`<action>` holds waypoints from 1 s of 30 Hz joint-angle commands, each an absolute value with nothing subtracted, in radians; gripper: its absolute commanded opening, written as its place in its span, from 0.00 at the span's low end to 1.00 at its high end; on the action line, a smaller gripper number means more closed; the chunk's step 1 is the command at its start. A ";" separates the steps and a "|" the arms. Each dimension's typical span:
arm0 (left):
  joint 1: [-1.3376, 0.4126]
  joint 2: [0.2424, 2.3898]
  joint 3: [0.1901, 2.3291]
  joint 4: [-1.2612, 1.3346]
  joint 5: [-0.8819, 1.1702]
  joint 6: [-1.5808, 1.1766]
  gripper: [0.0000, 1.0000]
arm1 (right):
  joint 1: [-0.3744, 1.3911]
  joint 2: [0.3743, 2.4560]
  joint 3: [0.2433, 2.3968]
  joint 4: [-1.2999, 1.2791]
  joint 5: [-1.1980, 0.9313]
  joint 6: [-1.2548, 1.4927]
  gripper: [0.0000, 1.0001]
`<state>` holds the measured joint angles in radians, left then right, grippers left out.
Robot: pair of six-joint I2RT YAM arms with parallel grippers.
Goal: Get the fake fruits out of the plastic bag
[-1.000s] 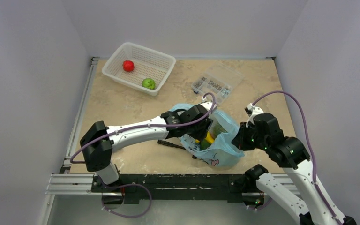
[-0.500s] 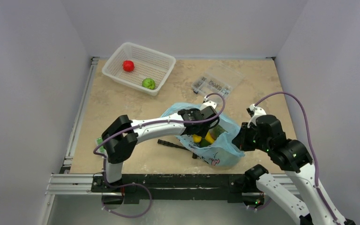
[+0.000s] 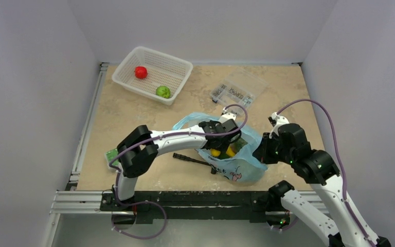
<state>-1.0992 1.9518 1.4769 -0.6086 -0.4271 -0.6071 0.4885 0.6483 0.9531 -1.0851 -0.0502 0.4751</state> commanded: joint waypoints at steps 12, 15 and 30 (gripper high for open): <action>-1.088 1.967 1.444 -0.516 -0.278 -0.575 0.33 | 0.488 0.628 0.931 -1.002 -0.003 0.505 0.00; -1.088 1.951 1.449 -0.516 -0.254 -0.554 0.21 | 0.487 0.608 0.930 -0.999 -0.002 0.510 0.00; -1.088 1.700 1.404 -0.439 -0.067 -0.459 0.00 | 0.488 0.599 0.935 -1.006 0.009 0.511 0.00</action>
<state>-1.0878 1.8221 1.4220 -0.5083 -0.1631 -0.5110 0.4885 0.6056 0.9272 -1.0309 -0.0170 0.5079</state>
